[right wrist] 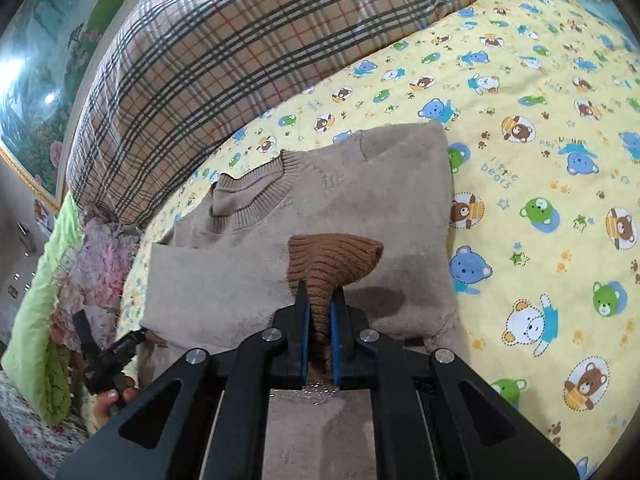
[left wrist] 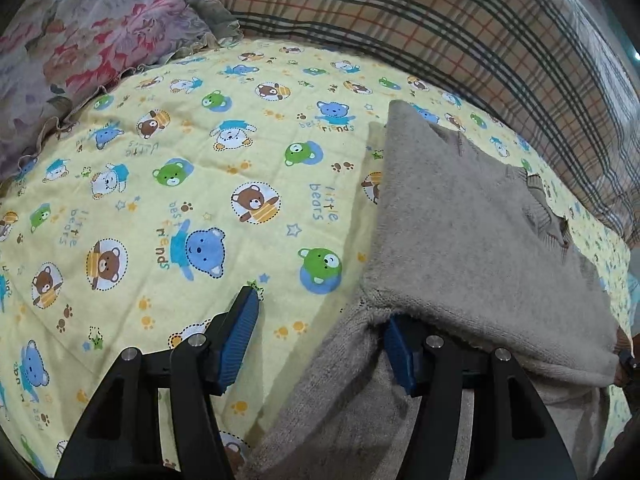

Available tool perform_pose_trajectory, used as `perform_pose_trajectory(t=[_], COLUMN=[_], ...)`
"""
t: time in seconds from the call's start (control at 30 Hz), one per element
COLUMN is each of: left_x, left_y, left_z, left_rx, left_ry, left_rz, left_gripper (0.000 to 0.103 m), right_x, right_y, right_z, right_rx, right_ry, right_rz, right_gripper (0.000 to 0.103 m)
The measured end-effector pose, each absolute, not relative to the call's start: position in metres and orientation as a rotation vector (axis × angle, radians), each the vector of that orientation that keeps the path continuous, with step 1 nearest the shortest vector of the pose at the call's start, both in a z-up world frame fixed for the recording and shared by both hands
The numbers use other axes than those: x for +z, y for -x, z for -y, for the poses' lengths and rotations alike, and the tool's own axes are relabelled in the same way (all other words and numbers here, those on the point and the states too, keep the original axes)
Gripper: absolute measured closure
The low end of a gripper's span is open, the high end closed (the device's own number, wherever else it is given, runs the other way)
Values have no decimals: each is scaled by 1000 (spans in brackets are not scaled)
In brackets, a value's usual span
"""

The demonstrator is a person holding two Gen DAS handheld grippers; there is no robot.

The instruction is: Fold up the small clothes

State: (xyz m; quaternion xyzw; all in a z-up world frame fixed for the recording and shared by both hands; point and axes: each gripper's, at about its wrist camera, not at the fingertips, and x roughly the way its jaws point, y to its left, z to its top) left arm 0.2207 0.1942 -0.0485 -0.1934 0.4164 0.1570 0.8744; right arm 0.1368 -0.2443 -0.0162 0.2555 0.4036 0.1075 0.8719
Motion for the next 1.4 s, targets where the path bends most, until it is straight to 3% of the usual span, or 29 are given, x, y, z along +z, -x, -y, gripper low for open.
perform_pose_trajectory(t=[0.17,0.33,0.47,0.6,0.63,0.9,1.07,1.23,1.4], left_x=[-50,-51,-50,-50,-50,-44,-26,-5,1], left_y=[-218,-215,-212,-206,-205,-193,-163,-118,-69], left_z=[-194,-197,-201,-206,-206,-214,-218,-206,-184], left_rx=[325,311,302,291,291,290,263,199,161], left_ry=[402,423,450,488,493,514,490,440,354], left_rz=[-854,-844,-845,-843,-846,-890,-898,-893,-925], left_gripper=[40,39,39,39,39,39,39,33,29], right_x=[-8,-31,-34,-9,-3,-41,-13,12,12], right_y=[-138,-152,-146,-129,-125,-139,-115,-67,-24], right_z=[243,236,239,239,236,208,211,216,223], right_rx=[208,162,123,18,32,164,172,205,211], right_ry=[-475,-449,-467,-426,-425,-463,-469,-432,-410], right_rz=[-812,-911,-935,-853,-823,-940,-897,-847,-862], right_gripper=[94,92,82,59,58,58,58,51,51])
